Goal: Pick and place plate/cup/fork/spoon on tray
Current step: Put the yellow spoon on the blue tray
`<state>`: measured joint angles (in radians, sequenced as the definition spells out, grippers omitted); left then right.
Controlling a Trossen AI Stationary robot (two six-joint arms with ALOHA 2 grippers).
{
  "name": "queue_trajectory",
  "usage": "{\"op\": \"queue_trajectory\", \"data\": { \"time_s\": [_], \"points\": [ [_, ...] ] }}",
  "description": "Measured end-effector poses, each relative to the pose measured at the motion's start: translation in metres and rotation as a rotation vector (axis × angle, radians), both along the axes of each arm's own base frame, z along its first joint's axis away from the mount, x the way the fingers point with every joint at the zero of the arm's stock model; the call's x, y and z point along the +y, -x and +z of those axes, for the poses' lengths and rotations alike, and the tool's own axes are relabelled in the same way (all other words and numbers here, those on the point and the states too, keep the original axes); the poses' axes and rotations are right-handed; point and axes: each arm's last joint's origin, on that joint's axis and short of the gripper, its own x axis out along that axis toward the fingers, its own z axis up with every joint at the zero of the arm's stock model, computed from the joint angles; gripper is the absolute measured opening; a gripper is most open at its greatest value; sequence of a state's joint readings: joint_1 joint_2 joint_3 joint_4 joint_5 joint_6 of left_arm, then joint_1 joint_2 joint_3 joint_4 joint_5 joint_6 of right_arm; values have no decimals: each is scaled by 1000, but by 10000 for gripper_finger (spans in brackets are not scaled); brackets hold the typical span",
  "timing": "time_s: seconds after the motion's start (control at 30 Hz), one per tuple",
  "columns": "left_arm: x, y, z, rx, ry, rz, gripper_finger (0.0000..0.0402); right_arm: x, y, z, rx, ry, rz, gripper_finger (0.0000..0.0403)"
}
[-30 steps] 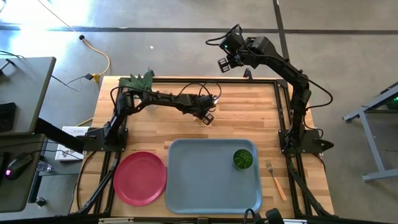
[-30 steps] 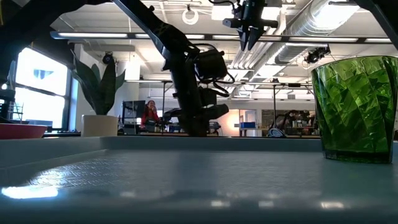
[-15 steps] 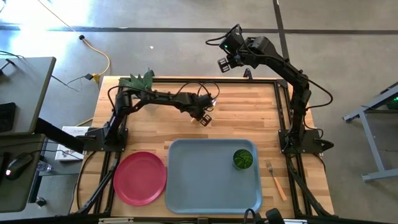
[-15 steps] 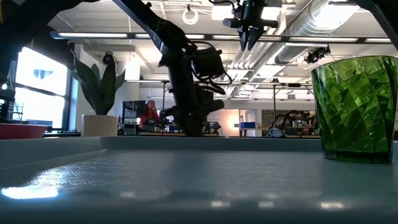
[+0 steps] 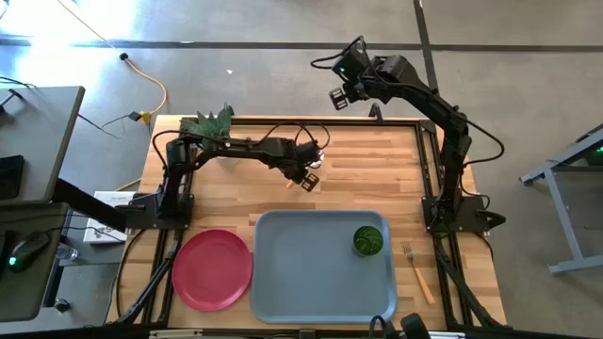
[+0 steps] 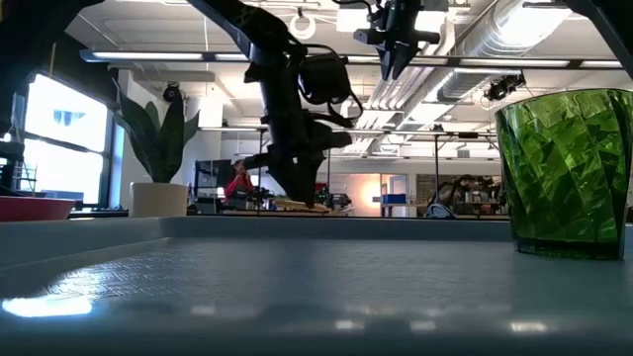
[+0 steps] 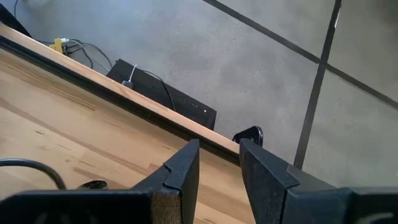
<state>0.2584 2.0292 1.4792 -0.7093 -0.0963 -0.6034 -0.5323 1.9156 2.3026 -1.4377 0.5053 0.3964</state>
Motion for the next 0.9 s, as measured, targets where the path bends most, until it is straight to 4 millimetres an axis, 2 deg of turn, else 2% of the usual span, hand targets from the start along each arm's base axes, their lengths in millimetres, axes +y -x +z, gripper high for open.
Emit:
{"op": "queue_trajectory", "data": {
  "time_s": [0.23,0.47,0.9],
  "points": [
    [-18,10,10,77,29,11,48,-1,-1,1,30,15,48,108],
    [-42,12,27,47,35,91,48,-1,-1,1,44,20,69,108],
    [-104,35,54,83,-10,327,49,1,-3,1,40,-2,124,108]
  ]
}}
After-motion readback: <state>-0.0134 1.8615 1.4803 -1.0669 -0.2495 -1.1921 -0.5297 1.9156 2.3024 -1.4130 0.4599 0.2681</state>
